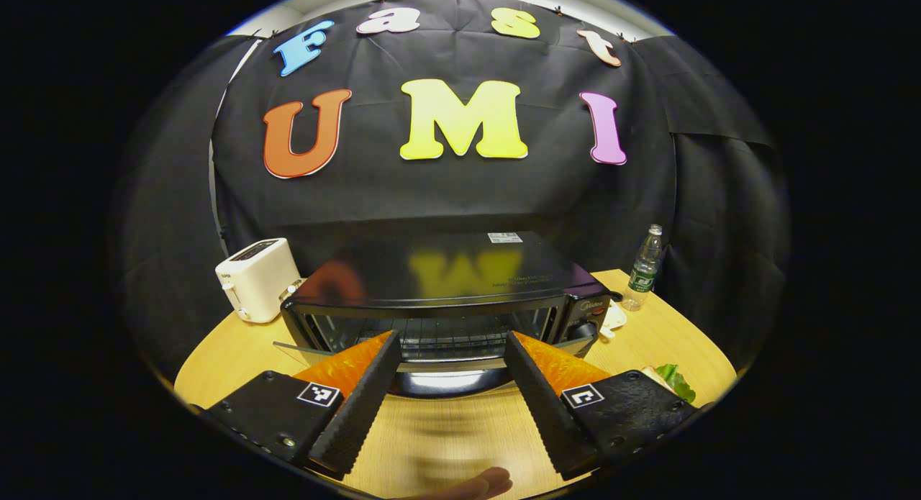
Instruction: Open the electric oven with the left hand, put the food in, and close the electric oven.
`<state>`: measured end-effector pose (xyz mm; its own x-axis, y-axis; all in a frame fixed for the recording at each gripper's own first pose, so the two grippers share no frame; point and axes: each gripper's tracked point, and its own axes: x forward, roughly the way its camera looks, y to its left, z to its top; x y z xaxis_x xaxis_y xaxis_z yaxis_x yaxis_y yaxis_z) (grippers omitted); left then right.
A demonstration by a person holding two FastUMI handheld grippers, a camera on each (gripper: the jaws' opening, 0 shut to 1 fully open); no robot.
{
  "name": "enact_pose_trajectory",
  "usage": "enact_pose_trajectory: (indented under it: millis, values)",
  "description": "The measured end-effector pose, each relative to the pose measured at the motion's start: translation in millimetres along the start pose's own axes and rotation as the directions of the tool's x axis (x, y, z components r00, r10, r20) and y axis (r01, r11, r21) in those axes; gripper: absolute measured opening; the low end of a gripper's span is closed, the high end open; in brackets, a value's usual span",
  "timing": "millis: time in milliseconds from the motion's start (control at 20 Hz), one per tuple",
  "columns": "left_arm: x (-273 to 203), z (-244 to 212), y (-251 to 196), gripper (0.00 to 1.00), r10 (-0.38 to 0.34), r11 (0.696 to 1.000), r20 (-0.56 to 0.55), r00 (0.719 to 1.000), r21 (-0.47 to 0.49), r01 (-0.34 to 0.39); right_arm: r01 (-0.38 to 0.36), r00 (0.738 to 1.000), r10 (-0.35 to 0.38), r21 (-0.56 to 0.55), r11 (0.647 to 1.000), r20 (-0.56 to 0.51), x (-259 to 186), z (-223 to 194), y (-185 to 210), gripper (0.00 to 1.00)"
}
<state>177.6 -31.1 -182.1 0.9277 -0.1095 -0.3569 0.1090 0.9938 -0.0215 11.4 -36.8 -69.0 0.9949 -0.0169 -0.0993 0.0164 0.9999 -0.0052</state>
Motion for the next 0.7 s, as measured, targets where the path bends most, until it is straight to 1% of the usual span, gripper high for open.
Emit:
enact_pose_trajectory:
  millis: [100, 150, 300, 450, 700]
  values:
    - [-8, -7, -2, 0.96, 0.001, 1.000, 0.013, 1.000, -0.006, -0.001, -0.008, 1.000, 0.008, 0.012, 1.000, 0.002, -3, -3, 4, 0.96]
    - [-12, -14, -4, 0.96, -0.012, 1.000, 0.010, 1.000, -0.022, 0.012, -0.007, 1.000, 0.007, 0.018, 1.000, -0.001, -4, -4, 5, 0.96]
    - [-20, -48, -7, 0.95, -0.016, 0.999, -0.066, 0.998, -0.049, 0.012, -0.018, 1.000, 0.018, 0.017, 1.000, -0.015, -6, -11, 11, 0.96]
    - [-26, -74, -9, 0.95, -0.012, 0.999, -0.103, 0.995, -0.036, 0.008, -0.016, 1.000, 0.016, 0.010, 1.000, -0.011, -10, -9, 12, 0.96]
    - [-32, -116, -13, 0.95, -0.020, 0.999, -0.179, 0.984, -0.051, 0.011, -0.019, 1.000, 0.019, -0.001, 1.000, -0.015, -17, -12, 18, 0.96]
